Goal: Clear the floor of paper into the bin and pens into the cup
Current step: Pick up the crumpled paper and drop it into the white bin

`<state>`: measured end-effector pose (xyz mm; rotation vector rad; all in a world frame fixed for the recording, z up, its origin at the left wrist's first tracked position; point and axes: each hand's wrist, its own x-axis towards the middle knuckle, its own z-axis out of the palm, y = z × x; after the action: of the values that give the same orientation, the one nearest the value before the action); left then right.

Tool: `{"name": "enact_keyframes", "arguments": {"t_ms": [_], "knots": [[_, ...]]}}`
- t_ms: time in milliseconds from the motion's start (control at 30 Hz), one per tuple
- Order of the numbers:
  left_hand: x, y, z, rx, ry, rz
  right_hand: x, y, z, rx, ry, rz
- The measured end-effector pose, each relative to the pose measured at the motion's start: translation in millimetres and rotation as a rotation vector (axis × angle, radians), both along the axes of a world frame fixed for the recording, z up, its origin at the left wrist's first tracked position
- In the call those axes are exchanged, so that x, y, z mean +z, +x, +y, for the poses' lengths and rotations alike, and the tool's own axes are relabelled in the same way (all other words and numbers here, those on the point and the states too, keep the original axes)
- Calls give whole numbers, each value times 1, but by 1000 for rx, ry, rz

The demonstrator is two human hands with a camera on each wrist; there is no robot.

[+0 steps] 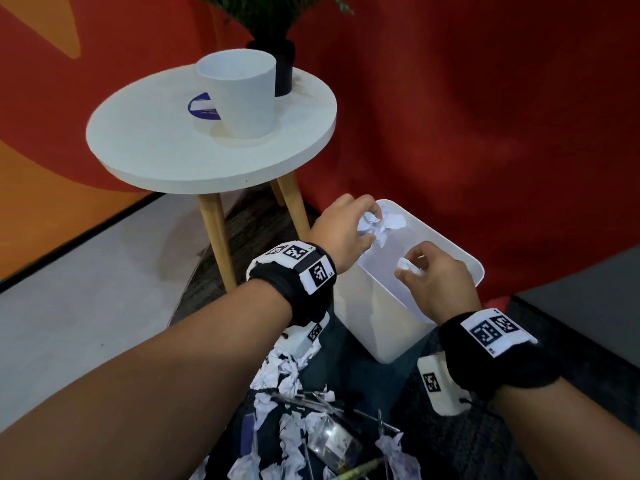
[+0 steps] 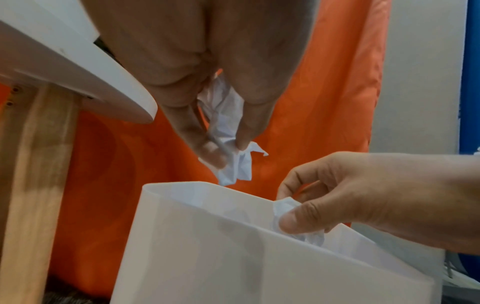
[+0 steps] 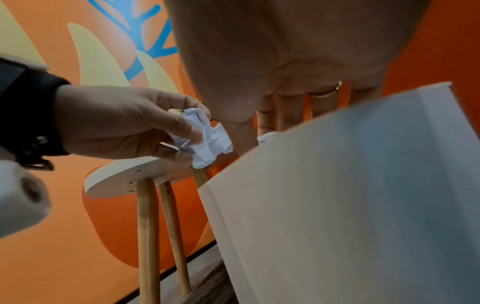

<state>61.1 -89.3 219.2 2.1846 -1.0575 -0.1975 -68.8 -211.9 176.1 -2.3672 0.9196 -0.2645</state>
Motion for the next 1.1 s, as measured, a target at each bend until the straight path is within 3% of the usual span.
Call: {"name": "enact_keyframes", "arguments": {"t_ms": [333, 567, 667, 767, 833, 1000, 1100], "knots": [[-18, 0, -17, -90, 82, 20, -4, 0, -6, 10, -18, 5], [-30, -2, -12, -160, 319, -10, -9, 1, -4, 33, -51, -47], [-30, 0, -8, -134, 267, 1, -4, 3, 1, 78, -92, -180], [-31, 7, 4, -44, 94, 49, 4, 4, 17, 175, -130, -371], [-34, 15, 17, 3, -29, 92, 9, 5, 37, 268, -115, -408], [-53, 26, 57, 146, -136, 116, -14, 15, 94, 507, -70, -206], [-84, 33, 85, 224, -7, 140, -57, 25, 116, 635, -57, 54]]}}
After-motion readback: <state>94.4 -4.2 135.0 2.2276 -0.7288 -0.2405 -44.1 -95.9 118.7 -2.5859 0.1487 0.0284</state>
